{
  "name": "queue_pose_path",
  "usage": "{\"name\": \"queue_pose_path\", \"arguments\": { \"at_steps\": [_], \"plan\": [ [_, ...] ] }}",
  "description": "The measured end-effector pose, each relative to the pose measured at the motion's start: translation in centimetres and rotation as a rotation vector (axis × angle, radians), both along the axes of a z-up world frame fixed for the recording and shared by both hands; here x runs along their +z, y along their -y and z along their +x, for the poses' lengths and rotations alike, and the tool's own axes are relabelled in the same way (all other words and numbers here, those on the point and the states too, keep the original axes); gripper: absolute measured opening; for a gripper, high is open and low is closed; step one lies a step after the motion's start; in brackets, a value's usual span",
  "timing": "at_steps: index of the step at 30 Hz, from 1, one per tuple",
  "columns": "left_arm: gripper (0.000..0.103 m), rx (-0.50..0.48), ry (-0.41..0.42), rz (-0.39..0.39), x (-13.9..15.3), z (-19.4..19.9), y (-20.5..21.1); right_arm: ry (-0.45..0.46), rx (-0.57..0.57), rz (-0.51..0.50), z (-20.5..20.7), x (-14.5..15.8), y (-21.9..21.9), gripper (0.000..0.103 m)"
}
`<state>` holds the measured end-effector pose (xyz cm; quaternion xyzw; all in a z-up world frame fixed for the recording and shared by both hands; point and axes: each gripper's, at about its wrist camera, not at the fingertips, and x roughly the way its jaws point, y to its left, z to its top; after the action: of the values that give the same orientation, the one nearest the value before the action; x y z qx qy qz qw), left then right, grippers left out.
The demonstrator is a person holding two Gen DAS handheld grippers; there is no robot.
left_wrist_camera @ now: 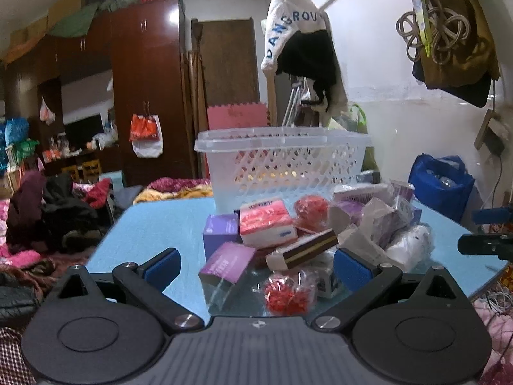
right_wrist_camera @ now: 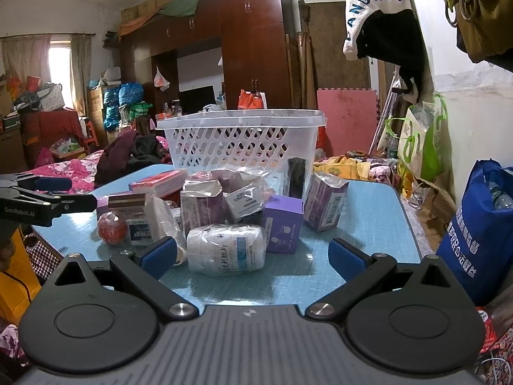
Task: Organize objects
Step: 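Move both grippers toward the pile of items on the table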
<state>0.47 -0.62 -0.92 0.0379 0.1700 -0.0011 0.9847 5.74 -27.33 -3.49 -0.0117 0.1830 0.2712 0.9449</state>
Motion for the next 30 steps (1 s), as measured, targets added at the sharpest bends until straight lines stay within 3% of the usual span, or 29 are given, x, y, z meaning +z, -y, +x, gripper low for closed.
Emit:
{"name": "queue_pose_path", "arguments": {
  "at_steps": [5,10,14,18,23,30],
  "plan": [
    [0.103,-0.021,0.035,0.017,0.0,0.2,0.3,-0.006,-0.002,0.002,0.2,-0.1,0.1,0.103],
    [0.103,-0.056,0.04,-0.042,0.1,0.5,-0.2,-0.005,0.0,0.0,0.3,-0.1,0.1,0.103],
    [0.103,-0.033,0.036,-0.006,-0.1,0.6,0.1,0.001,-0.014,0.018,0.4,-0.2,0.2,0.103],
    [0.103,-0.048,0.019,0.004,-0.2,0.6,0.4,0.037,-0.02,0.046,0.5,-0.2,0.6,0.103],
    [0.103,-0.069,-0.019,-0.009,-0.5,0.8,0.3,0.156,-0.021,0.073,0.0,-0.4,0.7,0.103],
    [0.103,-0.059,-0.043,-0.024,-0.5,1.0,-0.1,0.108,-0.006,0.047,0.5,-0.4,0.2,0.103]
  ]
}}
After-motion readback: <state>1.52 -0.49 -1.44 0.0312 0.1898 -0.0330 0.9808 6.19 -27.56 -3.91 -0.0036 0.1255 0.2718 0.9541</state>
